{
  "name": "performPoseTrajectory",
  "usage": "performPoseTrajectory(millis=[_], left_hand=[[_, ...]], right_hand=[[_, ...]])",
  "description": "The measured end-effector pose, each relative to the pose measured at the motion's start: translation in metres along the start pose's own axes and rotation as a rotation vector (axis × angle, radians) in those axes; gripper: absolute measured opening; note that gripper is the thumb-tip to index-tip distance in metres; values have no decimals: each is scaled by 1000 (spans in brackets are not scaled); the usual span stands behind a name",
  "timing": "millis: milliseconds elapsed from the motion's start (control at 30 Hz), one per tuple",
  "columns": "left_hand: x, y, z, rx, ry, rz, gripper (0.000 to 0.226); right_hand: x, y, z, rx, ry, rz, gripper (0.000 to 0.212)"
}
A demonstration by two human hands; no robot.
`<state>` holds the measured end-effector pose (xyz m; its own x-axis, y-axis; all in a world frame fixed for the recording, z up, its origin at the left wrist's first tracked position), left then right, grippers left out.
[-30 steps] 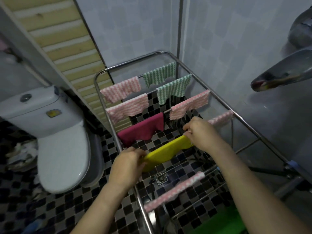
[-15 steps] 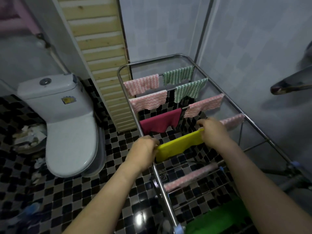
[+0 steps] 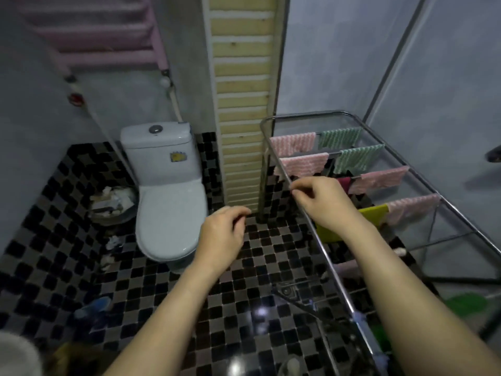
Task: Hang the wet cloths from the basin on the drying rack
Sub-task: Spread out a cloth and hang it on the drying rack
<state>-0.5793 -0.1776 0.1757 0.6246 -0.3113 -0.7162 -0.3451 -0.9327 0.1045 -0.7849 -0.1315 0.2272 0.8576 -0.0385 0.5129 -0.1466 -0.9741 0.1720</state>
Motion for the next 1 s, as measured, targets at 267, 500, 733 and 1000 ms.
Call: performPoseTrajectory(millis=[267,500,733,1000], left_hand=[[92,-89,-147,-249,-134,-383,25],[203,-187,-224,-445,-162,-807,25],[293,-273,-241,-529,-125,-1169,29],[377,-331,-224,-381,-138,-1407,45]], right_hand=[[192,-3,86,78,363,-203,16],[322,-22,216,641,792,-138,19],[383,-50,347,1084,767,53,31],[426,-74,461,1421,459,6,40]])
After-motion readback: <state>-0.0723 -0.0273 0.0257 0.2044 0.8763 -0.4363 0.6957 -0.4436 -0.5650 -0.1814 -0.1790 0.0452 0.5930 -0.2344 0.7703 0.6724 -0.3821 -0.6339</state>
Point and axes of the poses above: each hand's wrist, its own y-axis towards the middle knuckle, its own z-axis out of the palm, x = y × z, the point moved 1 cm from there along y, towards the middle knuckle, and after that the axes turned 9 degrees about -z, right-handed, at the moved point
